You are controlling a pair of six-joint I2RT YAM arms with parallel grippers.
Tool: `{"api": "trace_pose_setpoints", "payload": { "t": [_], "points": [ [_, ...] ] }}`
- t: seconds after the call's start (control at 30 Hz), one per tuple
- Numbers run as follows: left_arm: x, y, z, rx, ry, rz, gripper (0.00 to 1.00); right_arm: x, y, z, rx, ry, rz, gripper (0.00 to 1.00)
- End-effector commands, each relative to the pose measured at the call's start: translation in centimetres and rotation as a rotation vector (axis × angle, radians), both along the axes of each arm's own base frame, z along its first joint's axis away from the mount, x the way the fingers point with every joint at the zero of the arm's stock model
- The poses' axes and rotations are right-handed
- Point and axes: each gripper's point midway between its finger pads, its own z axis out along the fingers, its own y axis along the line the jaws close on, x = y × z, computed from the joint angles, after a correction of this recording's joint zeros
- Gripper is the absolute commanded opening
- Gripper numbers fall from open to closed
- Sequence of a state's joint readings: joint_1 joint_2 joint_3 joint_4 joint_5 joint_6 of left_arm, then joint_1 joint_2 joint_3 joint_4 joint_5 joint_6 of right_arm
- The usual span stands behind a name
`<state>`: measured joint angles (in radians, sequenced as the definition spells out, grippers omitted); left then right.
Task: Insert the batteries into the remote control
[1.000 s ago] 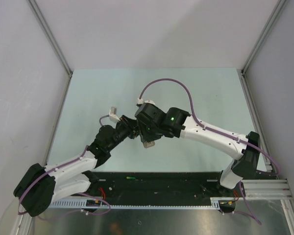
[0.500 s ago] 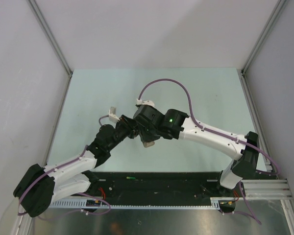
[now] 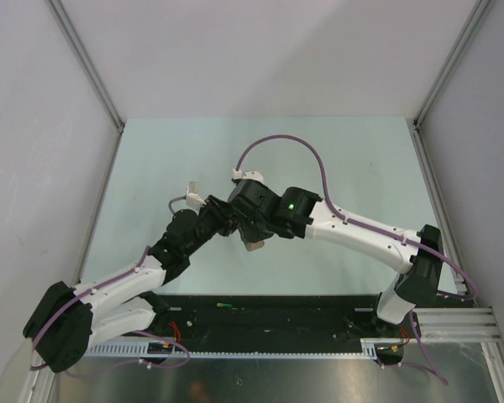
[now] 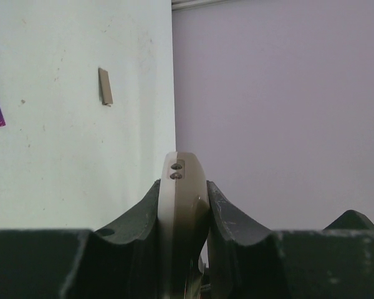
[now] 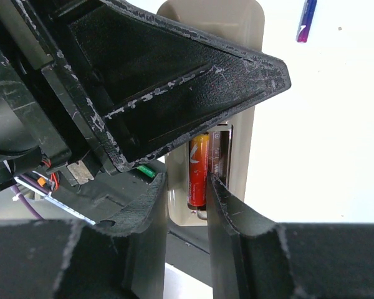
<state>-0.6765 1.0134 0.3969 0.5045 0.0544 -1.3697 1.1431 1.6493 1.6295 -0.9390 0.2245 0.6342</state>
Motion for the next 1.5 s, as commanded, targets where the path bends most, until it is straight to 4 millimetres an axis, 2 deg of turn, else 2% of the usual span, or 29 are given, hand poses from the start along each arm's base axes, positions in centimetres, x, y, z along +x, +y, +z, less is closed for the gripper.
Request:
{"api": "trace_pose_setpoints", "payload": {
  "t": [0.0, 0.07, 0.17, 0.2, 0.47, 0.6, 0.9, 1.47],
  "points": [
    [-2.3, 0.0, 16.6, -0.398, -0.293, -0.082, 0.00, 0.1, -0.7, -5.5, -0.144, 0.044, 0.011, 0.00],
    [-2.3, 0.0, 16.4, -0.395, -0.293, -0.084, 0.00, 0.1, -0.7, -5.4, -0.141, 0.043, 0.005, 0.00],
    [-2.5, 0.0, 15.9, -0.392, -0.282, -0.090, 0.00, 0.3, -0.8, -4.6, -0.126, 0.022, -0.004, 0.16],
    [-2.6, 0.0, 15.6, -0.389, -0.279, -0.094, 0.00, 0.4, -0.8, -4.2, -0.120, 0.015, -0.006, 0.25],
    [-2.9, 0.2, 14.6, -0.366, -0.282, -0.102, 0.00, 0.2, -1.3, -2.9, -0.113, 0.005, -0.001, 0.38],
    [-3.0, 0.3, 13.8, -0.361, -0.275, -0.112, 0.00, 0.0, -1.6, -2.3, -0.109, 0.001, 0.002, 0.49],
    [-3.1, 0.6, 12.7, -0.357, -0.260, -0.107, 0.00, 0.2, -2.0, -1.4, -0.116, -0.011, -0.009, 0.56],
    [-2.9, 0.7, 11.5, -0.344, -0.244, -0.096, 0.00, 0.9, -2.5, 0.3, -0.107, -0.045, -0.035, 0.59]
  ]
}}
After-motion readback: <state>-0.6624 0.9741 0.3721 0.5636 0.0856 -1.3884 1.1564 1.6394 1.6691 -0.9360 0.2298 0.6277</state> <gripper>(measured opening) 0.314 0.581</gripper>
